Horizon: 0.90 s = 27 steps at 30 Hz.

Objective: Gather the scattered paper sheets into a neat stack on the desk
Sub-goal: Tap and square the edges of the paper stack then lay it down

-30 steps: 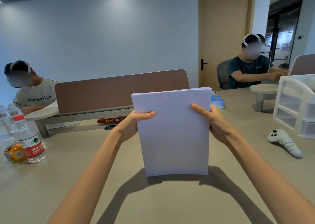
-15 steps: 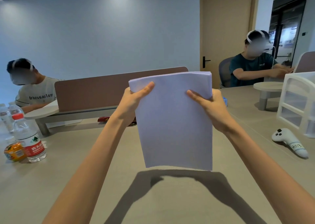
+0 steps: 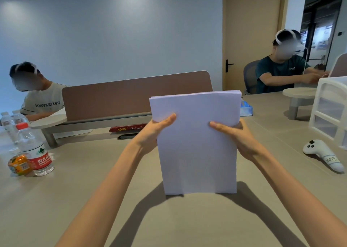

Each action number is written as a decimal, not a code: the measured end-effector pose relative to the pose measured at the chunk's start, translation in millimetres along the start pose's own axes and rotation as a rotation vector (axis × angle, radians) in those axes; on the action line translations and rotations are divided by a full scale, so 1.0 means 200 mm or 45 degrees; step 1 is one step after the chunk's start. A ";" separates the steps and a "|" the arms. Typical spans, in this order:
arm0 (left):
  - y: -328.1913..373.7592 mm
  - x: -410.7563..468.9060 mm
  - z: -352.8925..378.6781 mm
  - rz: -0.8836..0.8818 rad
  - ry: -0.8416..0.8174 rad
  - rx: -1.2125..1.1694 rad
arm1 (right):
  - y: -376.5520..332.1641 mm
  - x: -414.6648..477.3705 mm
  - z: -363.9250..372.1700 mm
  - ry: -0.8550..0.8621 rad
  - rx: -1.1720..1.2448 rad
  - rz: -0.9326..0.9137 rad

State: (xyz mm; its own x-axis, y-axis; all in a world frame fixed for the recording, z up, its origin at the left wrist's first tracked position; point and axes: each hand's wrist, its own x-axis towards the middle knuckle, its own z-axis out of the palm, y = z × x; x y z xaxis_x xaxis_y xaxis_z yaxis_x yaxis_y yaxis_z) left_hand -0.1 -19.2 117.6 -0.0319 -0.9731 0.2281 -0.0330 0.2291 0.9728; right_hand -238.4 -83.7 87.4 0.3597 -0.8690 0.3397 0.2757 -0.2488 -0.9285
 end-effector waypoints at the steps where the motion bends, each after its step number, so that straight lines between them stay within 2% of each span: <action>1: -0.04 -0.01 0.01 -0.009 0.015 0.003 | 0.04 -0.02 0.00 0.005 -0.022 0.020; 4: -0.04 0.00 0.02 0.004 0.051 0.016 | 0.05 -0.02 0.01 0.044 -0.062 0.015; 9: -0.04 -0.01 0.00 0.012 0.054 -0.016 | 0.03 -0.04 -0.01 -0.015 -0.020 -0.033; 15: -0.19 -0.01 0.03 -0.052 0.138 -0.004 | 0.16 -0.02 -0.03 0.049 -0.107 0.107; 21: -0.27 0.19 0.02 -0.180 0.390 -0.005 | 0.22 0.17 -0.15 -0.029 -0.186 0.348; 27: -0.57 0.55 0.10 -0.377 0.593 -0.006 | 0.46 0.39 -0.35 0.061 -0.182 0.566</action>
State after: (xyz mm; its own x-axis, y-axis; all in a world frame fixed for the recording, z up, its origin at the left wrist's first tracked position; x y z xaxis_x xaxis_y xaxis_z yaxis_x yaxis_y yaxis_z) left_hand -20.5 -151.7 31.1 0.4237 -0.9036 -0.0632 0.0311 -0.0552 0.9980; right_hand -246.5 -204.7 17.9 0.3730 -0.9225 -0.0997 -0.0224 0.0985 -0.9949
